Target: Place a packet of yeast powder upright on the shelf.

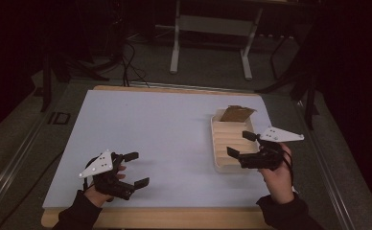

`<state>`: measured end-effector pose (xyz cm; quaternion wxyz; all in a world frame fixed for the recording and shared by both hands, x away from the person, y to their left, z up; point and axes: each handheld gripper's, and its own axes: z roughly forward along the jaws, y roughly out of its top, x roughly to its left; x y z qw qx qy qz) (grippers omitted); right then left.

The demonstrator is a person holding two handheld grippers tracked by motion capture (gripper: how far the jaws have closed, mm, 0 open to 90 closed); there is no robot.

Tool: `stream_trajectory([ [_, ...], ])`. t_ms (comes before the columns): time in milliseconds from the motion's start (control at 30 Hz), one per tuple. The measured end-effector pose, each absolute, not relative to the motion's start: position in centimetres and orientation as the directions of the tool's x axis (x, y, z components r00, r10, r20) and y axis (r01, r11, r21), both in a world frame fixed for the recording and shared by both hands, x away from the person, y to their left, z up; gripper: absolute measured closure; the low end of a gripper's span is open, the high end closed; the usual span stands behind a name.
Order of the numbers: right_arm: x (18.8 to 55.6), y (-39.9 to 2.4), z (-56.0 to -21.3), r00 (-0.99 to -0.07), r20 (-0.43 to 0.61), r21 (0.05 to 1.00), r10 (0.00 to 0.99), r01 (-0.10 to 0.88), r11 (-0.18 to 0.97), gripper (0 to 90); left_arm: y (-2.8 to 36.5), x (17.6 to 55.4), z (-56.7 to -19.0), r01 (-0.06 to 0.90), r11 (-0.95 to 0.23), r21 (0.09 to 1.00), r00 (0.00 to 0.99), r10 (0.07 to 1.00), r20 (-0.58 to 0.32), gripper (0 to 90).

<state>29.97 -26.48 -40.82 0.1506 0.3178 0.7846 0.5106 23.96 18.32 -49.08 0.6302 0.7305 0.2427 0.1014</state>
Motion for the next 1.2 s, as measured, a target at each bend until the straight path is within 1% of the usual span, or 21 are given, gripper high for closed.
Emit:
stream_trajectory([
  [200, 28.4, -25.7, -41.6, -0.772, 0.084, 0.892, 0.630, 0.339, 0.298, 13.3, 18.3, 23.9, -49.1, 0.227, -0.090, 0.970, 0.862, 0.481, -0.157, 4.9],
  [333, 27.3, -25.4, -42.1, -0.770, 0.073, 0.895, 0.634, 0.330, 0.298, 13.3, 18.4, 23.9, -49.0, 0.223, -0.090, 0.971, 0.862, 0.483, -0.153, 4.9],
  [533, 25.6, -25.0, -43.1, -0.766, 0.045, 0.893, 0.641, 0.319, 0.318, 13.1, 18.4, 23.9, -49.1, 0.222, -0.093, 0.971, 0.864, 0.480, -0.152, 4.9],
  [633, 24.7, -24.9, -43.5, -0.776, 0.025, 0.898, 0.631, 0.295, 0.327, 12.9, 18.4, 23.8, -49.1, 0.222, -0.094, 0.971, 0.864, 0.481, -0.151, 4.9],
  [900, 22.9, -24.7, -44.5, -0.778, 0.033, 0.907, 0.627, 0.286, 0.308, 12.9, 18.4, 23.8, -49.1, 0.222, -0.095, 0.970, 0.864, 0.480, -0.150, 4.9],
  [1067, 22.2, -24.6, -45.3, -0.795, -0.010, 0.901, 0.606, 0.256, 0.351, 12.9, 18.5, 23.8, -49.0, 0.221, -0.095, 0.971, 0.864, 0.481, -0.149, 4.9],
  [1200, 21.7, -24.5, -46.0, -0.806, -0.016, 0.896, 0.592, 0.251, 0.367, 12.9, 18.5, 23.8, -49.1, 0.221, -0.096, 0.971, 0.865, 0.479, -0.149, 4.9],
])
